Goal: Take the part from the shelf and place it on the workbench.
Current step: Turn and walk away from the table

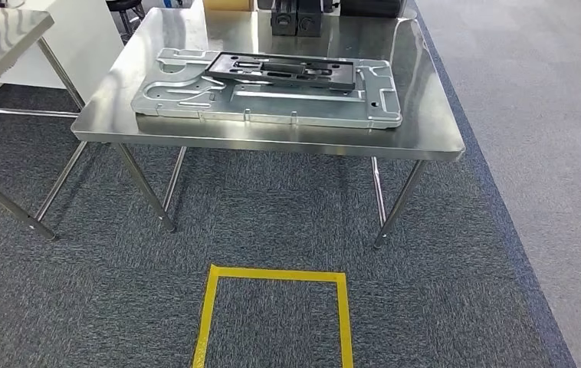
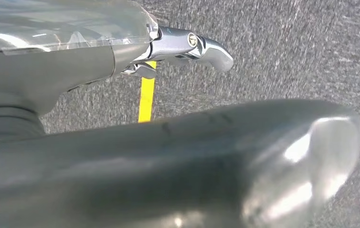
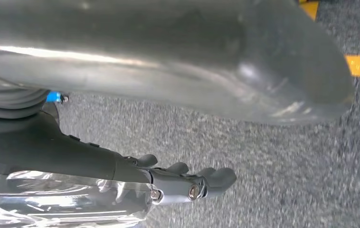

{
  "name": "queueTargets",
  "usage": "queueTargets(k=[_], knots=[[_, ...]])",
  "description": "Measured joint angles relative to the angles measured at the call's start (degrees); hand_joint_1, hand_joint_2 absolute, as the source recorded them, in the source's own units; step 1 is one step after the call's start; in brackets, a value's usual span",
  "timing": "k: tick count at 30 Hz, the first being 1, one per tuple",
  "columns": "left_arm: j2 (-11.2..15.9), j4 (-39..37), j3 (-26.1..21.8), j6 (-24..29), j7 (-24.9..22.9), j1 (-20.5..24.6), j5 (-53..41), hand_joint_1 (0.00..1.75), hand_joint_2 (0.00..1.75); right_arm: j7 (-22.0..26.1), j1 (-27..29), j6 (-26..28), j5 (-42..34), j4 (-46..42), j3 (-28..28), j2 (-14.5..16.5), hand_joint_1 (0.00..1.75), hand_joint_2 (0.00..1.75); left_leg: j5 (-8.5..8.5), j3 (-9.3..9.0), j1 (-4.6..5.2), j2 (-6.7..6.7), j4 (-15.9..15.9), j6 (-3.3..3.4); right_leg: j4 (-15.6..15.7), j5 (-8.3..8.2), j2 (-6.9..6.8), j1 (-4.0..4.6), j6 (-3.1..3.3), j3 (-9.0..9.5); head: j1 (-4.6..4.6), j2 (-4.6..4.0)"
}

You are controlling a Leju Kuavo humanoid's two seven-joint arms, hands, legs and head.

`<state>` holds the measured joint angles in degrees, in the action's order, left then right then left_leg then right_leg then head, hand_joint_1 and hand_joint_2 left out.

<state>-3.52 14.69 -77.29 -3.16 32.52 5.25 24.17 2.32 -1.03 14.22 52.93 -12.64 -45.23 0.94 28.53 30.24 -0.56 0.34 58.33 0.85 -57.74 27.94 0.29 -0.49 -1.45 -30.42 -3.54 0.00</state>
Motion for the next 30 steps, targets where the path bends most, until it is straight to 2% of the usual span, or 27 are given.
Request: queueTargets(k=[2,3,5,6,7,8,10,11,12,13,14,16,18,20,24,30], knots=[[0.0,0.0,0.0,0.0,-0.01,0.05,0.0,0.0,0.0,-0.05,0.01,-0.1,-0.14,0.03,0.0,0.03,0.0,1.75,-0.41,-0.01,-0.12,0.09,-0.37,0.78,-1.8,1.48,-0.04,-0.18,-0.65,-0.75,0.01,0.0],[0.0,0.0,0.0,0.0,-0.07,0.07,-0.01,0.0,0.0,-0.55,0.0,-0.79,-0.95,0.04,-0.09,0.04,0.0,1.75,-0.6,0.04,-0.18,0.16,-0.52,1.07,-4.55,3.25,-0.08,-0.26,-0.89,-1.99,0.01,0.0],[0.0,0.0,0.01,0.02,-0.55,0.1,0.0,0.0,0.0,-3.12,-0.27,-4.13,-5.05,0.07,-1.29,0.07,0.0,1.75,-0.75,0.38,-0.07,0.26,-0.5,1.31,-12.14,7.11,-0.12,-0.31,-1.22,-5.55,0.01,0.0],[0.0,0.0,0.02,0.08,-0.87,0.13,0.0,0.0,0.0,-4.86,-0.46,-6.16,-7.67,0.09,-2.48,0.11,0.0,1.75,-0.78,0.49,0.0,0.28,-0.45,1.34,-15.14,8.05,-0.13,-0.31,-1.28,-6.94,0.0,0.0],[-0.01,0.0,0.03,0.16,-1.18,0.2,0.0,0.0,0.0,-6.23,-0.63,-7.7,-9.74,0.12,-3.94,0.21,0.0,1.75,-0.78,0.52,0.04,0.27,-0.4,1.35,-16.06,7.74,-0.13,-0.3,-1.24,-7.36,0.0,0.0],[-0.02,0.0,0.04,0.25,-1.38,0.26,0.0,0.0,0.0,-7.15,-0.73,-8.54,-10.96,0.17,-5.28,0.34,0.0,1.75,-0.77,0.47,0.07,0.22,-0.36,1.33,-14.7,6.33,-0.13,-0.29,-1.1,-6.69,0.0,0.0],[-0.09,-0.01,0.05,0.4,-1.56,0.38,0.0,0.0,0.0,-7.65,-0.86,-8.99,-11.7,0.28,-7.14,0.59,0.0,1.75,-0.69,0.27,0.14,0.15,-0.33,1.19,-6.94,2.19,-0.07,-0.19,-0.51,-3.01,0.0,0.0],[-0.13,-0.02,0.06,0.43,-1.62,0.47,-0.01,0.0,0.0,-7.73,-0.97,-9.04,-11.76,0.33,-7.71,0.64,0.0,1.75,-0.64,0.24,0.23,0.14,-0.28,1.01,-3.27,0.78,-0.03,-0.04,-0.17,-1.36,0.0,0.0],[-0.16,-0.03,0.07,0.45,-1.66,0.58,-0.01,0.0,0.0,-7.77,-1.09,-9.09,-11.8,0.35,-8.21,0.66,0.0,1.75,-0.62,0.28,0.3,0.15,-0.26,0.76,-0.87,0.09,0.01,0.13,0.11,-0.34,0.0,0.0],[-0.18,-0.04,0.07,0.45,-1.71,0.69,-0.02,0.0,0.0,-7.8,-1.18,-9.16,-11.81,0.36,-8.62,0.67,0.0,1.75,-0.64,0.34,0.34,0.16,-0.28,0.47,0.11,0.04,0.05,0.3,0.33,-0.02,0.0,0.0],[-0.18,-0.04,0.07,0.46,-1.73,0.79,-0.01,0.0,0.0,-7.84,-1.24,-9.21,-11.82,0.37,-8.99,0.69,0.0,1.75,-0.55,0.37,0.46,0.17,-0.22,0.3,0.36,-0.06,0.06,0.34,0.4,-0.03,0.0,0.0],[-0.17,-0.04,0.06,0.5,-1.8,0.89,0.0,0.0,0.0,-7.97,-1.29,-9.38,-11.94,0.39,-9.61,0.78,0.0,1.75,-0.56,0.31,0.52,0.21,-0.37,0.42,0.58,-0.2,0.07,0.31,0.48,0.0,0.0,0.0],[-0.18,-0.05,0.05,0.56,-1.96,0.92,0.0,0.0,0.87,-8.2,-1.34,-9.49,-12.12,0.42,-10.18,0.9,0.0,1.75,-0.69,0.19,0.48,0.22,-0.61,0.4,0.66,-0.25,0.04,0.35,0.66,0.04,0.0,0.0],[-0.14,-0.07,0.04,0.59,-2.07,0.92,0.0,0.0,1.75,-8.32,-1.4,-9.54,-12.24,0.43,-10.6,1.04,0.0,1.75,-0.82,0.1,0.4,0.22,-0.84,0.03,0.64,-0.27,0.02,0.43,0.93,0.01,0.0,0.0],[0.05,-0.07,0.04,0.5,-2.07,0.95,-0.01,0.0,1.75,-7.76,-1.5,-9.59,-12.29,0.43,-11.29,1.5,0.0,1.75,-1.05,0.01,0.34,0.22,-1.14,-0.35,0.59,-0.28,0.01,0.5,1.21,-0.03,0.0,0.0],[0.07,-0.07,0.04,0.43,-2.07,1.04,-0.01,0.0,1.75,-7.23,-1.57,-9.53,-12.22,0.43,-11.49,1.87,0.0,1.75,-1.1,0.01,0.31,0.22,-1.19,-0.55,0.54,-0.26,0.01,0.53,1.28,-0.04,0.0,0.0]])
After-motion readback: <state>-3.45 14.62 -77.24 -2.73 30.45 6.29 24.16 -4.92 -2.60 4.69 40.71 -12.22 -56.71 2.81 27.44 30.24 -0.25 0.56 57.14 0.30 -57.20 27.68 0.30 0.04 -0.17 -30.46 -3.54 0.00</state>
